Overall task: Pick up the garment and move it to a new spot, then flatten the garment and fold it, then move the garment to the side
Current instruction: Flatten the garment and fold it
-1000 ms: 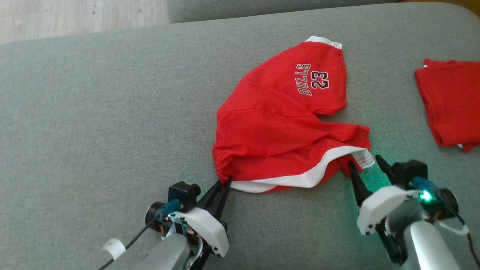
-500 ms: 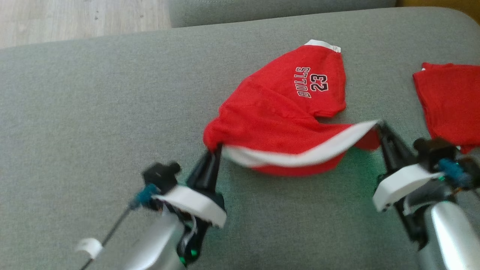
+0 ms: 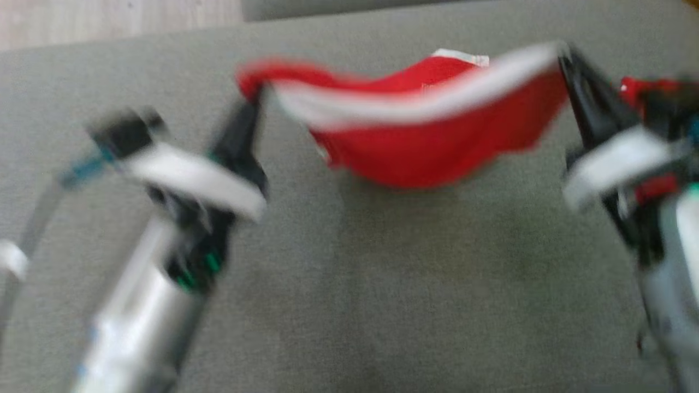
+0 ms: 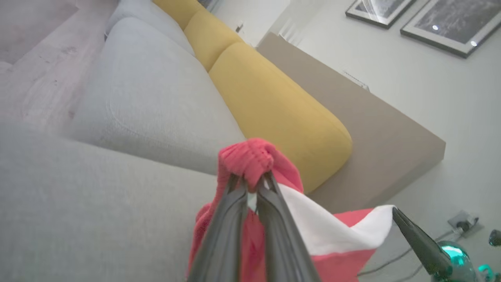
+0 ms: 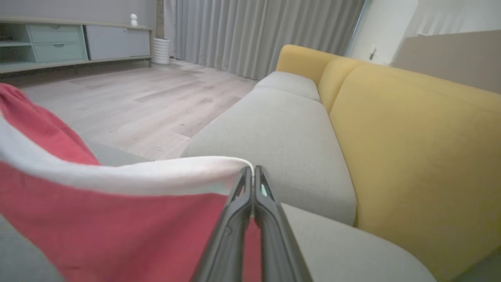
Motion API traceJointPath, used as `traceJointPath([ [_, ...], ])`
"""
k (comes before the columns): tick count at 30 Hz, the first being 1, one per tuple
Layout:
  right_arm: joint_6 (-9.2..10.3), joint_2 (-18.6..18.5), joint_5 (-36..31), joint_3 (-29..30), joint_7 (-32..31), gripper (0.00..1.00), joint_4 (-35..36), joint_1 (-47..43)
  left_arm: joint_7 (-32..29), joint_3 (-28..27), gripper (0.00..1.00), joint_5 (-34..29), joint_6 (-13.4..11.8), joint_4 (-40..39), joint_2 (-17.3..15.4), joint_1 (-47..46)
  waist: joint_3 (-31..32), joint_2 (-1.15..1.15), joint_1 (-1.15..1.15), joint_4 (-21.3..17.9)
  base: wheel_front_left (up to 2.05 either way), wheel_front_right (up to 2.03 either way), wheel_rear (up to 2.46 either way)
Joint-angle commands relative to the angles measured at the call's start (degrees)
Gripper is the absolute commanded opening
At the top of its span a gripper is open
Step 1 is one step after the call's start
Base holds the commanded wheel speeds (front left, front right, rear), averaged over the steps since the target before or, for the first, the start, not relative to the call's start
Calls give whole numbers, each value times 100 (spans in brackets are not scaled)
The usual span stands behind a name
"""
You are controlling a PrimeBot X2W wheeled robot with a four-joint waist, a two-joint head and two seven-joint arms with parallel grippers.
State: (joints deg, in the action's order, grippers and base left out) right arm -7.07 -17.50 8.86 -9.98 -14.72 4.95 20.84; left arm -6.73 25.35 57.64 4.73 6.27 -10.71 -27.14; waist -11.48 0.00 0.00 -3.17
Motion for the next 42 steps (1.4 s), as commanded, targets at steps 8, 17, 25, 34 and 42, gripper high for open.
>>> traceJointPath([
  [8,-42,239,163,-563,1096,0,-1839,3406,293,-1172,0,-101,-348,579,-352,-2632,-993,0,0,-457,0,0,0],
  [17,-42,473,-485,-464,2451,0,-2999,4655,1311,-1210,0,-287,174,782,-219,-3651,-1152,0,0,-307,0,0,0],
  [25,-42,-484,401,-2072,1500,0,-3077,3215,956,-596,0,37,253,784,-456,-1602,-899,0,0,-47,0,0,0],
  [34,-42,-2196,2808,-2995,-248,0,-1102,1224,58,57,0,427,-140,-348,-966,1193,-323,0,0,301,0,0,0],
  [42,-42,-2997,3689,-1597,-1588,0,370,-940,-543,81,0,908,-969,-2370,-1625,3001,53,0,0,507,0,0,0],
])
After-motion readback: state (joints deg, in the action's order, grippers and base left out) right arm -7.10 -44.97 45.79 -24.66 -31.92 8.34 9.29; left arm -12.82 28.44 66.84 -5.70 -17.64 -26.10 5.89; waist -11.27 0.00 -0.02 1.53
